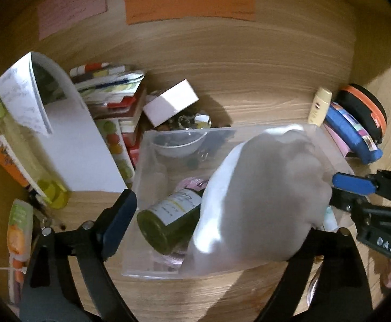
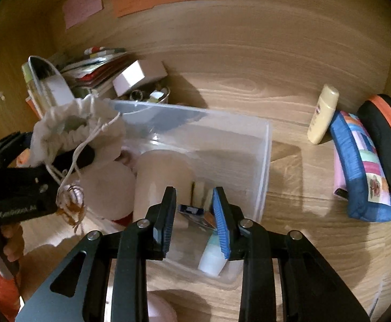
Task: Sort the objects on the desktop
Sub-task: 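Open both tools to drop the pouch and card box into the bin, then withdraw both tools toward the pink round box and green pear ornament, then grasp the green pear ornament with the left tool while the right tool grasps the pink round box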
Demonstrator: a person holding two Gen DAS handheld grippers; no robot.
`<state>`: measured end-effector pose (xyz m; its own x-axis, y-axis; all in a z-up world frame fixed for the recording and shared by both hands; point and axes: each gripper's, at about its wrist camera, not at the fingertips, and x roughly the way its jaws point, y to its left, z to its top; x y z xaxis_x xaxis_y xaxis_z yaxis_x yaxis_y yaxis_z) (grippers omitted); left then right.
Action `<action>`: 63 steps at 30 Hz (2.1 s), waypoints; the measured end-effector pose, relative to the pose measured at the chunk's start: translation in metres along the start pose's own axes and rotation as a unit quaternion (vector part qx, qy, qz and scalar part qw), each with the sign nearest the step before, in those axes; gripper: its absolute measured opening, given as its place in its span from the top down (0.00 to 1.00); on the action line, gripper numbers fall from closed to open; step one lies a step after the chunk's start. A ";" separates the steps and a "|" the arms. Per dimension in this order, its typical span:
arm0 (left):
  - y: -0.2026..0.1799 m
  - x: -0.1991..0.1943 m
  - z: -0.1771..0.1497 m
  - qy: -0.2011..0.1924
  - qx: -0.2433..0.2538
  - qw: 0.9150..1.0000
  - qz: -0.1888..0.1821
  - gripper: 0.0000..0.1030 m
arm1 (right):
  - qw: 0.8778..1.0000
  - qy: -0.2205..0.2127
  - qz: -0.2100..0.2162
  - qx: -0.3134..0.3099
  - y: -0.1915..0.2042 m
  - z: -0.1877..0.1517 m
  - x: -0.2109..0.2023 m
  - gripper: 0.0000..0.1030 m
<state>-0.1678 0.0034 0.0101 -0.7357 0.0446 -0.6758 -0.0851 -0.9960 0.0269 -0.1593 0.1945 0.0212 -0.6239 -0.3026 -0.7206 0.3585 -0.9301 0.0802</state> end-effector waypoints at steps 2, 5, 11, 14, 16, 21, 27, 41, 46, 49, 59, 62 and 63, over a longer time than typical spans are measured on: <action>0.001 -0.001 0.000 0.007 -0.001 1.000 -0.004 0.12 | 1.000 -0.004 0.001 -0.003 0.002 -0.001 -0.005 0.60; -0.001 -0.006 -0.004 0.011 0.013 1.000 -0.007 0.12 | 1.000 -0.021 -0.002 -0.005 0.005 -0.002 -0.017 0.54; 0.000 -0.016 -0.018 0.024 0.035 0.999 0.003 0.11 | 1.000 -0.029 0.001 -0.006 0.005 -0.011 -0.037 0.50; 0.006 -0.026 -0.024 0.023 0.024 0.999 -0.006 0.11 | 0.999 -0.031 -0.003 -0.008 0.005 -0.018 -0.043 0.40; 0.007 -0.033 -0.028 0.020 0.022 1.000 -0.010 0.11 | 0.999 -0.032 -0.005 -0.012 0.006 -0.023 -0.047 0.40; 0.008 -0.056 -0.042 0.004 0.031 0.999 -0.006 0.09 | 1.000 -0.020 0.012 -0.017 0.008 -0.036 -0.057 0.39; 0.011 -0.070 -0.060 0.009 0.028 0.999 -0.028 0.06 | 0.999 -0.014 0.033 -0.024 0.018 -0.051 -0.065 0.22; -0.023 -0.065 -0.111 0.058 0.060 0.993 -0.084 0.06 | 0.996 0.057 0.045 -0.047 0.036 -0.088 -0.031 0.22; -0.044 -0.059 -0.122 0.072 0.093 0.989 -0.090 0.06 | 0.995 0.067 0.033 -0.058 0.043 -0.093 -0.018 0.24; -0.052 -0.056 -0.124 0.070 0.113 0.987 -0.085 0.12 | 0.995 0.071 0.036 -0.057 0.041 -0.095 -0.014 0.33; -0.067 -0.044 -0.130 0.086 0.148 0.982 -0.085 0.47 | 0.996 0.068 0.045 -0.039 0.031 -0.095 -0.015 0.41; -0.070 -0.045 -0.132 0.084 0.156 0.980 -0.093 0.59 | 0.996 0.060 0.053 -0.033 0.032 -0.092 -0.018 0.41; -0.072 -0.046 -0.132 0.084 0.160 0.979 -0.097 0.69 | 0.996 0.055 0.056 -0.031 0.033 -0.091 -0.020 0.41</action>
<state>-0.0393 0.0632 -0.0582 -0.5667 0.1896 -0.8018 -0.4376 -0.8938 0.0979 -0.0720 0.1889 -0.0239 -0.4985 -0.3757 -0.7813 0.4659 -0.8761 0.1240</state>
